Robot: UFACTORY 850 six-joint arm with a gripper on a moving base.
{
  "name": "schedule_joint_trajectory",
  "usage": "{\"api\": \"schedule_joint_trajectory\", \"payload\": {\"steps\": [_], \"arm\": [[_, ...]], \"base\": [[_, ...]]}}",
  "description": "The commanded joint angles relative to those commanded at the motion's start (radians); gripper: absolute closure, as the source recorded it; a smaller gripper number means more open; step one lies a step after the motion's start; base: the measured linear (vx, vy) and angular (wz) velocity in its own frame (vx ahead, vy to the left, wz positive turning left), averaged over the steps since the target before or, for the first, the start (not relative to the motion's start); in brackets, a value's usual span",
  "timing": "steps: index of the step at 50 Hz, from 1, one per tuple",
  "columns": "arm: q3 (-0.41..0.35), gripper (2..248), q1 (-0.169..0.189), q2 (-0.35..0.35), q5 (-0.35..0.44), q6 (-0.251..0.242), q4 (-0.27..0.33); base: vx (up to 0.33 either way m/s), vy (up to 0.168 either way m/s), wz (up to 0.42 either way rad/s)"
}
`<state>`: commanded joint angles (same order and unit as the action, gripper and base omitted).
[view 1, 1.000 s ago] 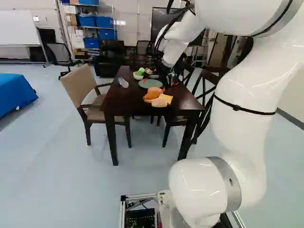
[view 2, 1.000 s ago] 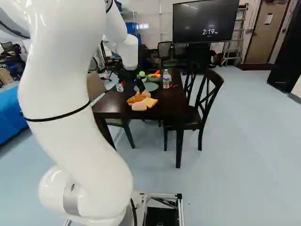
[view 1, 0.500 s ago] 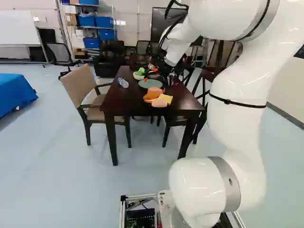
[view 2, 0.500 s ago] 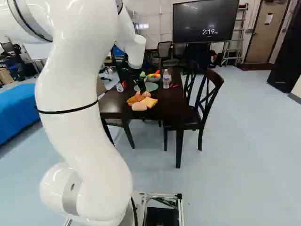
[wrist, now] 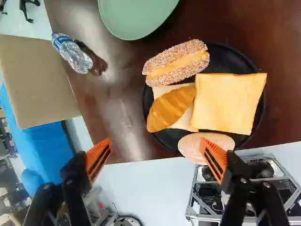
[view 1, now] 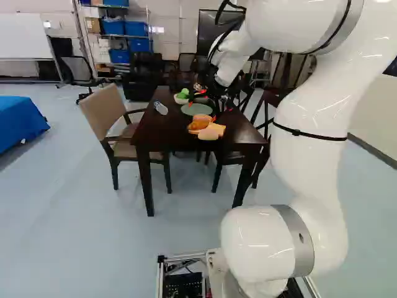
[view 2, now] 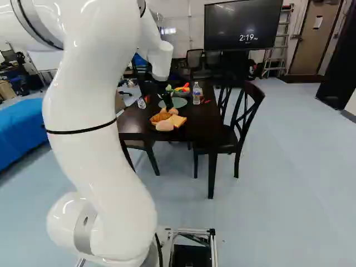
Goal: Move the croissant to the empty plate
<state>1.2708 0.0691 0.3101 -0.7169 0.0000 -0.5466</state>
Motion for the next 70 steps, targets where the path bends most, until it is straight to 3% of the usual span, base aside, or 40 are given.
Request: {"api": "schedule_joint_trajectory", "payload": {"steps": [39,47,70], "arm": [[0.0,3,0.0,0.0,0.0,0.006,0.0],[0.0,3,0.0,0.0,0.0,0.068,0.0],[0.0,3,0.0,0.0,0.0,0.305,0.0]], "base": [[0.0,0.0,0.0],[0.0,0.0,0.0],[0.0,0.0,0.0]]}}
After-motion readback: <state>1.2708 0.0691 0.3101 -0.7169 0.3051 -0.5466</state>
